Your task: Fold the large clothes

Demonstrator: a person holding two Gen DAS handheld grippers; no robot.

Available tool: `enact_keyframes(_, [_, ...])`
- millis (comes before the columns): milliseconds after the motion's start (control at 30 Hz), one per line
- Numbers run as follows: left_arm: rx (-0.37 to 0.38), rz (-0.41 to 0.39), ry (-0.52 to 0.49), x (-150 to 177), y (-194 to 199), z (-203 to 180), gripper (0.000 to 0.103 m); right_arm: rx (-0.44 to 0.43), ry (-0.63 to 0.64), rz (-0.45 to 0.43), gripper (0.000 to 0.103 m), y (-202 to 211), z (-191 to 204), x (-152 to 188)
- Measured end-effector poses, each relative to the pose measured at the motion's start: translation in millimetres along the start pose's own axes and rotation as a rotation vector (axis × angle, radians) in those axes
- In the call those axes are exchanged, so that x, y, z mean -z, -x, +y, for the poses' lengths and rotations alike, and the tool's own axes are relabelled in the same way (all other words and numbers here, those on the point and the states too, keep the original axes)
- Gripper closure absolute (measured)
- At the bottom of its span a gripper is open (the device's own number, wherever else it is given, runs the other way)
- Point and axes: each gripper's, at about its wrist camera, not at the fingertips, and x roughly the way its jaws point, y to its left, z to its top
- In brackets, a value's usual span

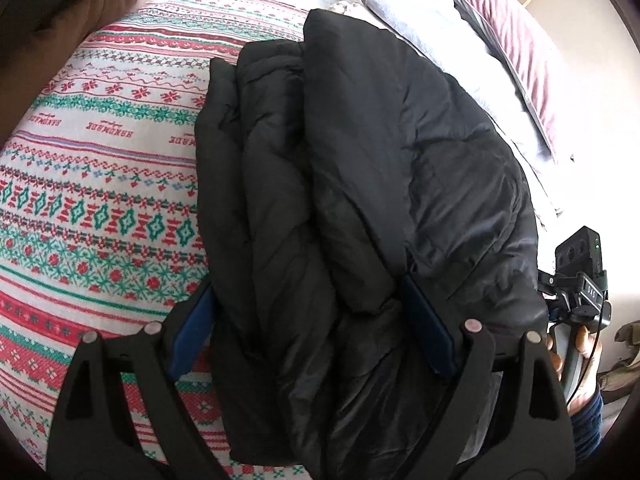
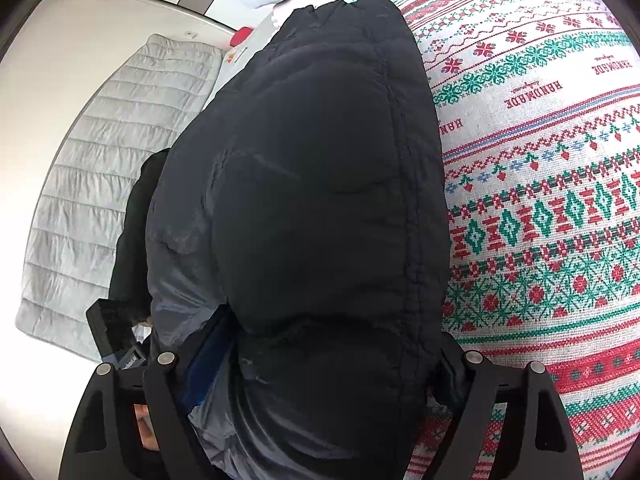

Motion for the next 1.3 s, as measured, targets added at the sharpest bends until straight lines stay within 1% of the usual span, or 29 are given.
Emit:
enact_keyframes(300, [0.007,0.006,-0.008,-4.4,-8.0,-1.6,0.012,0.027,0.019,-0.005,0.017,-4.5,9.4,3.1])
enact_keyframes(367, [0.014,0.007,-0.007,-4.2,-10.2,-3.6,0.012,0.035,0.028,-0.010,0.020,-4.2,14.1,4.3])
enact_keyframes(400, [0.022,0.007,-0.010,-4.1,-10.7,-3.4,0.012,0.044,0.040,-0.015,0.026,-3.1,16.7,4.6])
enact_keyframes(433, [0.042,0.002,-0.014,-4.5,-10.9,-3.9,0.022,0.058,0.066,-0.025,0.039,-1.2,22.0,5.3])
enact_keyframes(467, [0.080,-0.007,-0.012,-4.3,-10.5,-4.2,0.037,0.079,0.111,-0.044,0.046,3.1,31.4,6.4])
enact_keyframes(500, [0.094,-0.014,-0.007,-4.7,-9.7,-5.6,0.042,0.100,0.152,-0.062,0.058,7.9,40.3,6.7])
enact_keyframes(533, [0.095,-0.020,-0.011,-5.4,-8.4,-7.5,0.052,0.125,0.206,-0.087,0.065,15.4,53.7,7.4])
enact_keyframes(567, [0.101,-0.024,-0.021,-7.3,-6.5,-10.8,0.063,0.142,0.240,-0.106,0.067,20.3,62.6,8.2])
enact_keyframes(633, [0.143,-0.033,-0.013,-11.8,-3.8,-15.2,0.072,0.191,0.318,-0.148,0.071,30.3,80.8,10.2])
enact_keyframes(700, [0.180,-0.039,-0.001,-14.8,-4.9,-21.2,0.076,0.235,0.382,-0.195,0.072,42.3,95.2,11.7])
enact_keyframes(767, [0.208,-0.053,0.000,-16.8,-5.7,-31.2,0.078,0.250,0.424,-0.240,0.073,60.1,103.7,12.6])
enact_keyframes(867, [0.267,-0.088,-0.035,-21.6,-3.7,-62.3,0.079,0.262,0.461,-0.305,0.074,96.3,107.8,15.3])
enact_keyframes(967, [0.328,-0.117,-0.082,-23.9,-4.0,-105.1,0.079,0.262,0.460,-0.375,0.074,146.7,93.5,20.3])
enact_keyframes(1033, [0.372,-0.134,-0.147,-20.9,-10.0,-152.2,0.079,0.268,0.442,-0.420,0.074,182.6,74.4,23.8])
enact_keyframes(1133, [0.410,-0.126,-0.240,-12.1,-25.3,-214.4,0.079,0.285,0.379,-0.469,0.074,240.7,27.2,28.1])
enact_keyframes(1167, [0.432,-0.105,-0.272,-5.2,-37.5,-246.3,0.079,0.298,0.352,-0.486,0.074,260.6,7.0,30.1])
enact_keyframes(1233, [0.468,-0.064,-0.293,6.8,-59.3,-292.5,0.079,0.323,0.299,-0.512,0.074,295.4,-32.5,32.1])
enact_keyframes(1300, [0.489,-0.040,-0.325,18.5,-81.3,-334.5,0.079,0.347,0.237,-0.533,0.074,331.0,-76.7,32.3])
